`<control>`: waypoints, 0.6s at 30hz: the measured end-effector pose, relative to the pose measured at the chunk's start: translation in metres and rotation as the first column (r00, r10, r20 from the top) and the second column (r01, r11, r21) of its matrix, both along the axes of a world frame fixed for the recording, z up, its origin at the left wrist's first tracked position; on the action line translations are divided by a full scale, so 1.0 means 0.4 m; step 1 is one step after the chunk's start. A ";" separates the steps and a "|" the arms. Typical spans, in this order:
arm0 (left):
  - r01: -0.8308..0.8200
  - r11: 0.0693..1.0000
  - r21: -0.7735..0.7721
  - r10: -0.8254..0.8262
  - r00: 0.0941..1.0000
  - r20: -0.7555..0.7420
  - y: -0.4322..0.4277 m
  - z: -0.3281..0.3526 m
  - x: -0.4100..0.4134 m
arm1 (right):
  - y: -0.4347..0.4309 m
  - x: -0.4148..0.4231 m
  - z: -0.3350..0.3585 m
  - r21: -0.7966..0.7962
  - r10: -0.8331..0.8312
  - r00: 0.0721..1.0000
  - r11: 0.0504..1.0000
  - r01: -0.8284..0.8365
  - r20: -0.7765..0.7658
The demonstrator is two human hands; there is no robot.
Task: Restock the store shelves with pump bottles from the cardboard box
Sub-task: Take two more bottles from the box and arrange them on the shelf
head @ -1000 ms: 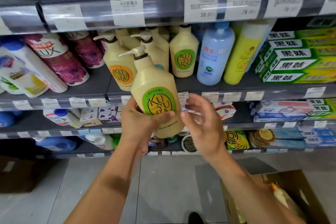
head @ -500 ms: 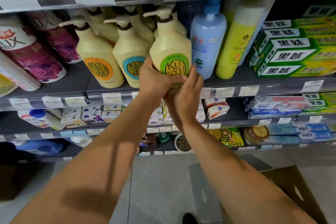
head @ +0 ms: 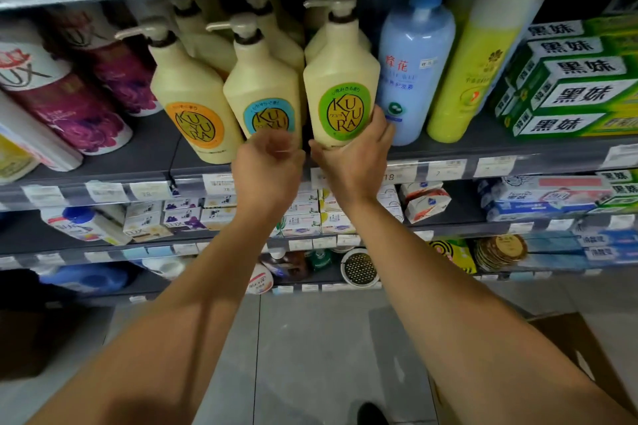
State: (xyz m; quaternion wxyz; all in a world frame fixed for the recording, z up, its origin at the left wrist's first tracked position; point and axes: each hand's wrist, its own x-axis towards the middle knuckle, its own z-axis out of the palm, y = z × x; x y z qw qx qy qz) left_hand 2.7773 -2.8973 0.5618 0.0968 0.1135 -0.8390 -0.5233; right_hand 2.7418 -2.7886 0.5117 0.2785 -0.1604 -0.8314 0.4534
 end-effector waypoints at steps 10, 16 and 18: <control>-0.304 0.948 -0.090 0.306 0.952 0.004 -0.019 -0.054 -0.009 | -0.020 -0.021 -0.024 0.111 -0.121 0.993 0.987 0.119 0.005; -0.261 0.952 -0.160 0.254 0.965 -0.064 0.002 -0.060 -0.012 | -0.014 -0.014 -0.028 0.186 -0.141 0.990 0.973 0.134 0.022; -0.258 0.951 -0.171 0.250 0.966 -0.065 0.005 -0.064 -0.020 | -0.009 -0.010 -0.036 0.198 -0.114 0.993 0.974 0.109 0.012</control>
